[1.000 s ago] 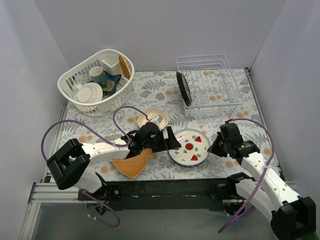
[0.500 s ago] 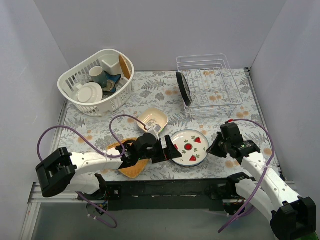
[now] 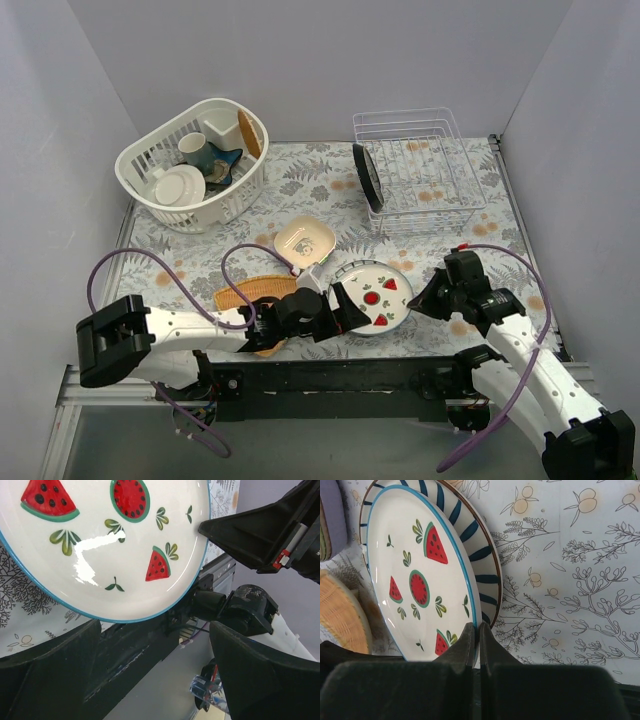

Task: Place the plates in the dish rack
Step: Pick up the plate at the center of the board.

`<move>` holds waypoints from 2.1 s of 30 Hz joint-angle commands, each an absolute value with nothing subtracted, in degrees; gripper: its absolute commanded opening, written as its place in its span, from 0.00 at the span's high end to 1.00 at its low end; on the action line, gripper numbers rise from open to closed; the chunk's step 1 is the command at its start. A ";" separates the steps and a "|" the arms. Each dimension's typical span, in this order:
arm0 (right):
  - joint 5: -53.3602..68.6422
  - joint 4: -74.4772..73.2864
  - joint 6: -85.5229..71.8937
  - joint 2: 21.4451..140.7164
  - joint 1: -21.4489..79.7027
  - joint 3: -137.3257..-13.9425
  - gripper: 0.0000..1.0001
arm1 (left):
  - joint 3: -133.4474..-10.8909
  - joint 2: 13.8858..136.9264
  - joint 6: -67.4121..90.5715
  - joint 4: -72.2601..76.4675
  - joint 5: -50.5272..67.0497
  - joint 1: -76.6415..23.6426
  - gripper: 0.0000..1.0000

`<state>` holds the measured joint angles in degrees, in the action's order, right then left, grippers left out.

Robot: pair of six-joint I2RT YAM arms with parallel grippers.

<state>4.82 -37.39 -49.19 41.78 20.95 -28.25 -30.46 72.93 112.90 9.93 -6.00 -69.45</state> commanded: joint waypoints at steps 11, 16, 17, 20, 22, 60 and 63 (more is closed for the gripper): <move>11.51 -33.22 -52.12 38.76 20.92 -29.62 0.99 | -27.60 76.20 123.92 13.97 -16.17 -75.76 0.09; 11.86 -33.22 -52.12 39.02 20.92 -29.44 0.99 | -23.39 73.40 127.52 15.11 -20.38 -77.08 0.09; 12.21 -33.22 -52.12 38.94 20.92 -29.27 0.99 | -22.86 73.04 128.57 16.07 -21.09 -77.25 0.10; 13.00 -33.22 -52.12 38.50 20.92 -28.74 0.99 | -21.71 72.33 129.46 18.18 -23.46 -77.43 0.11; 13.44 -33.31 -52.47 38.15 20.92 -28.48 0.99 | -21.36 72.07 129.55 20.20 -25.12 -77.52 0.12; 21.00 -37.52 -53.79 34.45 20.92 -25.49 0.99 | -12.04 87.10 139.92 54.40 -31.64 -77.52 0.40; 21.27 -38.93 -53.26 33.84 20.83 -25.40 0.99 | -12.39 87.36 139.75 54.58 -31.73 -77.52 0.48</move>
<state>15.86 -40.05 -52.84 35.51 20.91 -24.53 -11.29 86.96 114.89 53.04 -29.52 -77.38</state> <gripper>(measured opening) 0.042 0.571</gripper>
